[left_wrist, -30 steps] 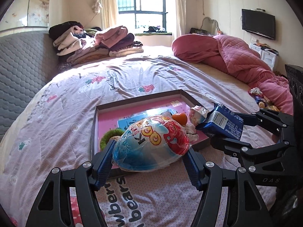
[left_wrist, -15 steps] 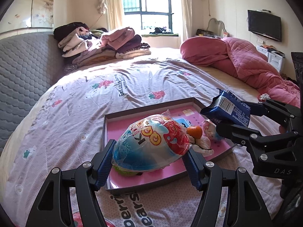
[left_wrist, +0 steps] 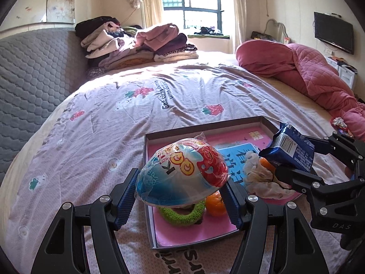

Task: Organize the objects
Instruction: 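Lift the Kinder egg and blue packet and carry both over the tray, then lower the Kinder egg beside the green ring while the right gripper lowers the packet onto the mesh bag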

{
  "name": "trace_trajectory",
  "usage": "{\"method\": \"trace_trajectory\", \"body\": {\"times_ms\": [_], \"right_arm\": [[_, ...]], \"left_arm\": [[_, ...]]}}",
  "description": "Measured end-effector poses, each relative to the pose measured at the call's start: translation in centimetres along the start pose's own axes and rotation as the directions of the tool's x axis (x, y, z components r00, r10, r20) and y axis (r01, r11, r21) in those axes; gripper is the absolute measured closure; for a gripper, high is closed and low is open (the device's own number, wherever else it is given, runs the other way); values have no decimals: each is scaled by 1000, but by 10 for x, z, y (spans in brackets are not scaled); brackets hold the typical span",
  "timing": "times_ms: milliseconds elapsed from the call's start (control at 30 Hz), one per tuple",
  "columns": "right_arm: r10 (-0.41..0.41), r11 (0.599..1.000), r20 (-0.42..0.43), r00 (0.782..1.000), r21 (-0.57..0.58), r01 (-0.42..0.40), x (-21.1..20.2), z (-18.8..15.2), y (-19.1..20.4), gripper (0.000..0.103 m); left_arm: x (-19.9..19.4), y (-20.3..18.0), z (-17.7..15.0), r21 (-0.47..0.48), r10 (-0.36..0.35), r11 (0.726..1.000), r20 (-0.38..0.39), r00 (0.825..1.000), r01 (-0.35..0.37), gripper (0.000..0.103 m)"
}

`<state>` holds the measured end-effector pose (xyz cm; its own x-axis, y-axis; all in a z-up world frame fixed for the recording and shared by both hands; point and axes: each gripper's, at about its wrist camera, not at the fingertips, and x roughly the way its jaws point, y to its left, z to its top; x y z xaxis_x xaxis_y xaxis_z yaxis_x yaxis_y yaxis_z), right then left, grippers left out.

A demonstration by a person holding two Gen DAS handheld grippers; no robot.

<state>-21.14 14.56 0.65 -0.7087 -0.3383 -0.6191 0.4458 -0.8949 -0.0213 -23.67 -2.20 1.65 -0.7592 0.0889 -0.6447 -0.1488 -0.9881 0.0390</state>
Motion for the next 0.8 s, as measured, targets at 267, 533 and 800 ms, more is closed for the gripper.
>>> {"method": "trace_trajectory", "body": {"times_ms": [267, 533, 800], "right_arm": [[-1, 1000, -50, 999, 6, 1, 25, -14, -2, 39], [-3, 1000, -74, 997, 1, 3, 38, -22, 1, 39], [-63, 994, -59, 996, -91, 58, 43, -27, 18, 39]], "left_arm": [[35, 3, -17, -9, 8, 1000, -61, 998, -8, 34], [45, 6, -23, -22, 2, 1000, -74, 997, -3, 34], [52, 2, -28, -15, -2, 1000, -83, 997, 1, 34]]}}
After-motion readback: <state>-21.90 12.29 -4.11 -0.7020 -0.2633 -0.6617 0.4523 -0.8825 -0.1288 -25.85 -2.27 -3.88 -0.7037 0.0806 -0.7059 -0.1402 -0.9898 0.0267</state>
